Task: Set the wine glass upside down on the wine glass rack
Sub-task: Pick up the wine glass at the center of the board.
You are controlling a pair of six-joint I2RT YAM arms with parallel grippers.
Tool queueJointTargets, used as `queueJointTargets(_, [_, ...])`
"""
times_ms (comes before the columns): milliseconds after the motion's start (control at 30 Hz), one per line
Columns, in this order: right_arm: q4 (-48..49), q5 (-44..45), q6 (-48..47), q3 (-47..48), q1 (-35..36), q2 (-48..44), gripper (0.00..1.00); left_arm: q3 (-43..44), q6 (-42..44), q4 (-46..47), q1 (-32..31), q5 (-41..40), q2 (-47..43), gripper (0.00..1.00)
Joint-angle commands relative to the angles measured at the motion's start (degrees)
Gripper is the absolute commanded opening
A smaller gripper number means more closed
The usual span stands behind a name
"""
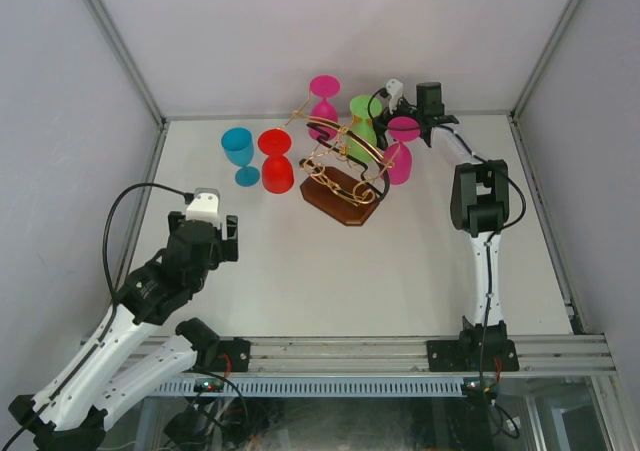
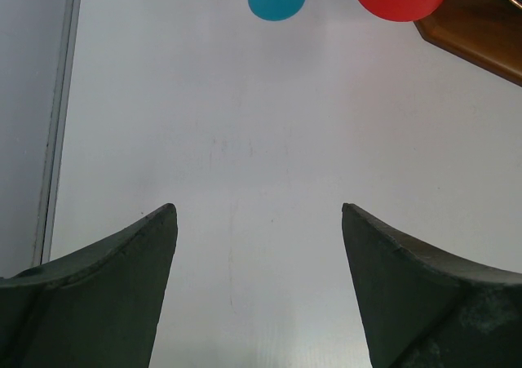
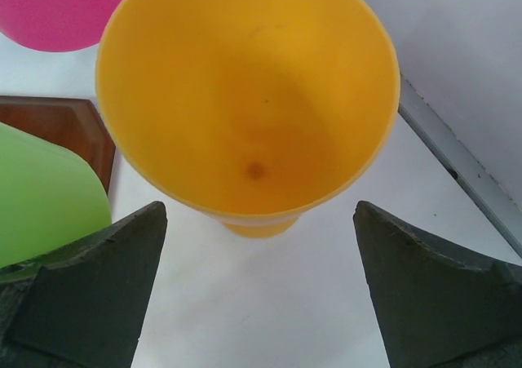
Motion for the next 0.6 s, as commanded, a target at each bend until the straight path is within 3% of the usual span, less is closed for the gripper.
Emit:
queueJointTargets(0, [3.54,-2.15,1.92,3.18,1.01,1.26,0.96,-0.94,0.91,2.48,0.46,-0.96,0.32,0.85])
queueJointTargets(567, [10.46,-3.64,7.34,4.25,1.55,3.01,0.95,-1.23,0.91,2.81,0.46,-1.07,0.64,0.85])
